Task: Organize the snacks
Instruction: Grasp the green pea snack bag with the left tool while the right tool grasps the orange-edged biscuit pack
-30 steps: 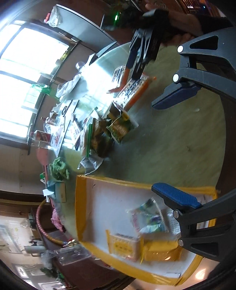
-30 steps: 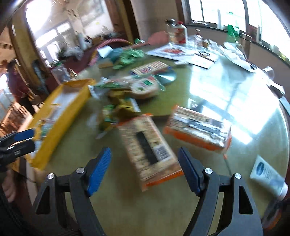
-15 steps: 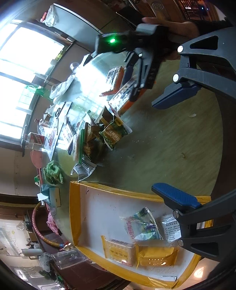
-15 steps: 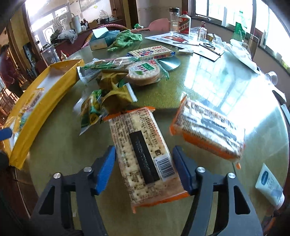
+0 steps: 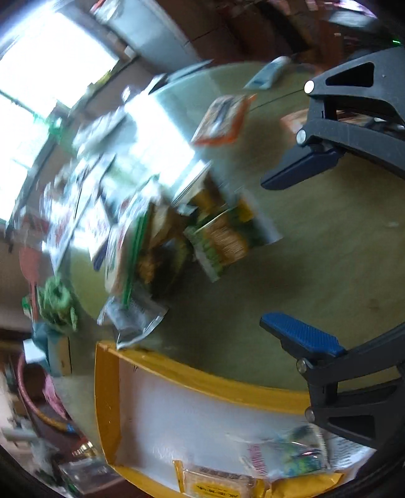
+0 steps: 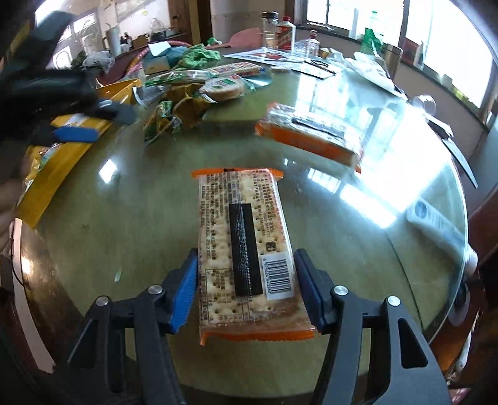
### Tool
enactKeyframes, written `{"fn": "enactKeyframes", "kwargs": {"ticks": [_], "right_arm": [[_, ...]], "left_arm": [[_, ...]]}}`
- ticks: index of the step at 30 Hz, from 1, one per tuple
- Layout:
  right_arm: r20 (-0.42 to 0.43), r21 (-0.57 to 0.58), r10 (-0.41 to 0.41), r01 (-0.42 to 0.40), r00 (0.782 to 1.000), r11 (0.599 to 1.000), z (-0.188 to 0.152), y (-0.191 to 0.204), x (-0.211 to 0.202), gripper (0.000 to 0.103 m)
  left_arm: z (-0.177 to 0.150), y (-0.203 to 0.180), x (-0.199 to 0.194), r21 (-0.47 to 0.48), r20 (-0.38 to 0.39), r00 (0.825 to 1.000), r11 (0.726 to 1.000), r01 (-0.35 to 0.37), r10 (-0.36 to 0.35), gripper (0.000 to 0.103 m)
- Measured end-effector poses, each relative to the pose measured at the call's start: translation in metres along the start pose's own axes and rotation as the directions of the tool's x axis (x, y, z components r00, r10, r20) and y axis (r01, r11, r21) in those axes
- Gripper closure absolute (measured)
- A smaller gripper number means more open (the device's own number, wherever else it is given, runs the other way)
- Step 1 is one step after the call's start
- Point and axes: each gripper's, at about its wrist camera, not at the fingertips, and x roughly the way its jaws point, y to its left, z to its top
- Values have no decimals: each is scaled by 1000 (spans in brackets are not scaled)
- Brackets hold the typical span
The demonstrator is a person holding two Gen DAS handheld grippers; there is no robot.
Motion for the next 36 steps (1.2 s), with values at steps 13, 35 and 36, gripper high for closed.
{"fn": "enactKeyframes", "kwargs": {"ticks": [13,35,36], "right_arm": [[6,-20,5,-4,1000,1000,-1,2,-1,41],[15,16,61,-61,998,998,-15,25,-13,46],[17,28,86,-86,996,996,-16,26,-14,46]], "left_arm": [[10,-1,27,-10,-25,997,997,-71,71,65],[-77,1,-25,192,61,998,981,-42,31,73],[-80,2,-31,189,66,998,982,-26,14,73]]}}
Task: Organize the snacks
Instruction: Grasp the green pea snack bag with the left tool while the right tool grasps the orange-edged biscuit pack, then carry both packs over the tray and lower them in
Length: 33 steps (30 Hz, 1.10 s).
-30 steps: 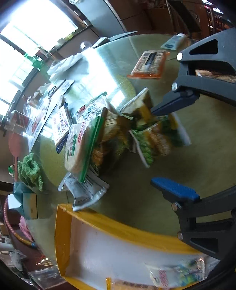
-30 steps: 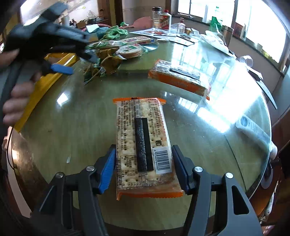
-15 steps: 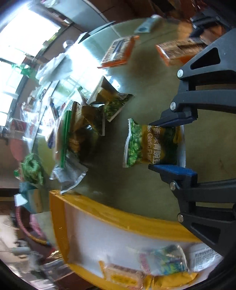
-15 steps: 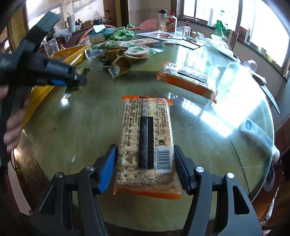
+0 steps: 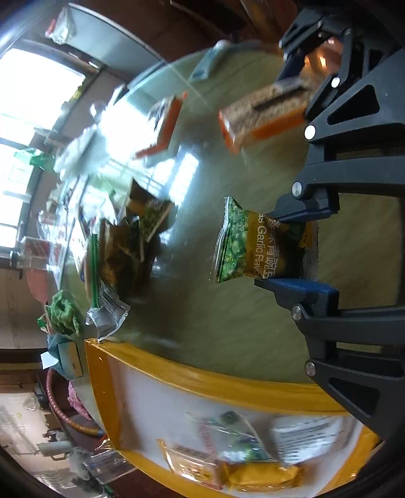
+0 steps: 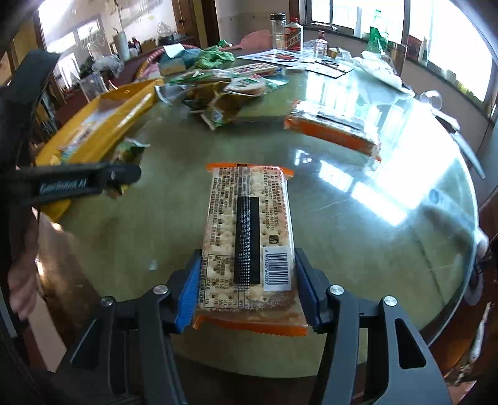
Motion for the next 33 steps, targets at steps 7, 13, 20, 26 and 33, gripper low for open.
{"fn": "enactKeyframes", "kwargs": {"ticks": [7,13,20,26,33], "right_arm": [[34,76,142,-145,989,987,6,11,-9,46],[100,51,199,-205,975,978,30,36,-30,46],[128,-3,272,-274,954,962,77,79,-39,46],[116,-49,329,-326,937,944,119,122,-24,46],[82,-94,355,-348,931,933,164,156,4,46]], "left_arm": [[-1,17,-56,-37,101,993,998,60,-56,73],[0,42,-94,-79,185,983,997,26,-11,73],[13,92,-124,-141,244,969,990,-7,42,73],[27,137,-121,-206,249,966,979,-8,61,73],[42,169,-83,-232,157,987,973,-3,40,73]]}}
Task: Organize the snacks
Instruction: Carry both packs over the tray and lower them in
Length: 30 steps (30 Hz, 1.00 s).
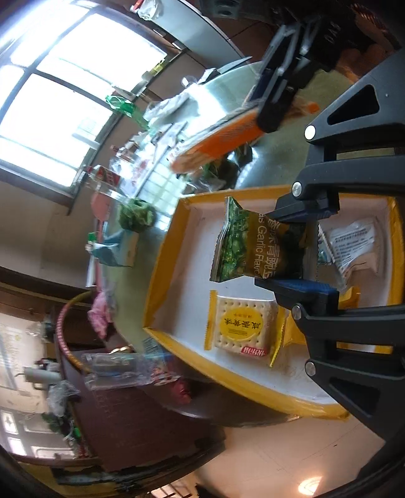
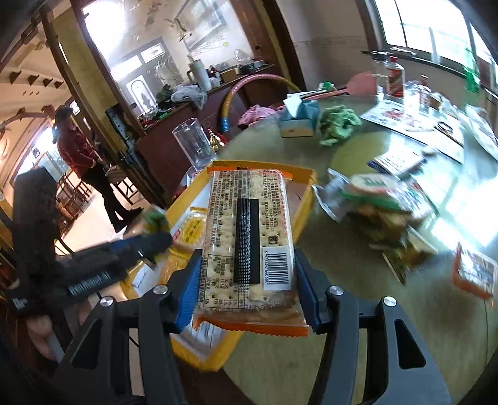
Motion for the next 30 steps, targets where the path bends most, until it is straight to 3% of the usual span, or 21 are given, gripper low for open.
{"fn": "enactKeyframes", "kwargs": {"ticks": [7,15,30], "right_arm": [[-54,-22,-26,25,998,999,34,1,53,46],[-149,-56,-63,56,987,997,49,-1,122,46],[-225,-54,-122,113,967,992,47,1,171,46]], "left_arm": [[10,7,41,27,-96,995,999,-20,22,73],[13,10,74,75,-182,980,995,-69,81,73],[19,19,96,99,-277,954,991,-89,113,69]]}}
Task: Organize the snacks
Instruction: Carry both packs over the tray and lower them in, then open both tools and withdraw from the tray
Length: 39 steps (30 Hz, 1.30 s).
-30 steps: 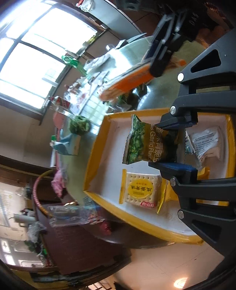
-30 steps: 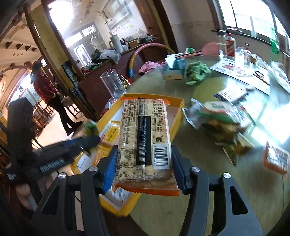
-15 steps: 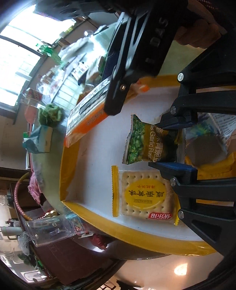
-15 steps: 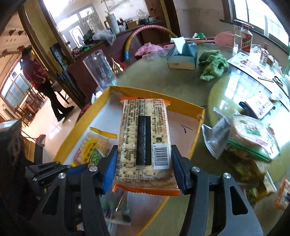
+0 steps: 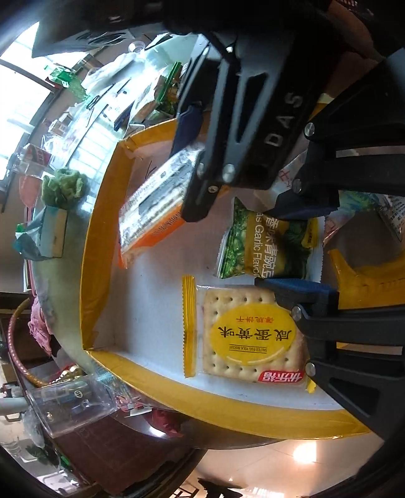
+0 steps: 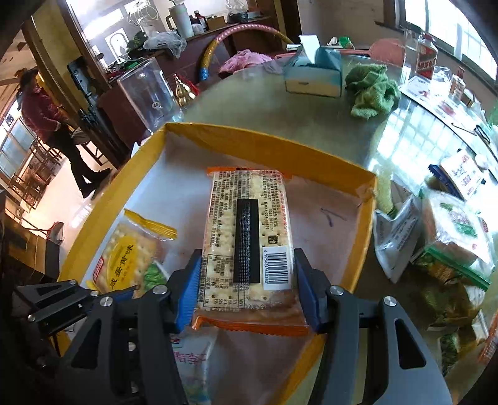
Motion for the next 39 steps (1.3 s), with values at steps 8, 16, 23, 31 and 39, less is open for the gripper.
{"fn": "enactKeyframes", "kwargs": {"ticks": [8,16,23,31,39], "right_arm": [[5,-6,32,-32,999,999,0,1,0,38],[137,103,165,-179,977,978,-21,-37,-67,22],[231,98,216,-243,949,965,-115,-83,-143,15],[248,111,127,-158,960,981,-195,-142,-190,15],[231,131,56,-88,971,987,-221,-191,-215,15]], "left_arm": [[1,5,1,-32,8,999,999,32,-31,40],[-14,-12,-46,-25,164,986,999,22,-18,30],[-62,-67,-85,-10,326,945,999,37,-32,23],[-91,-145,-79,81,296,939,985,155,-172,23],[-98,-175,-77,119,280,944,982,144,-172,23]]}}
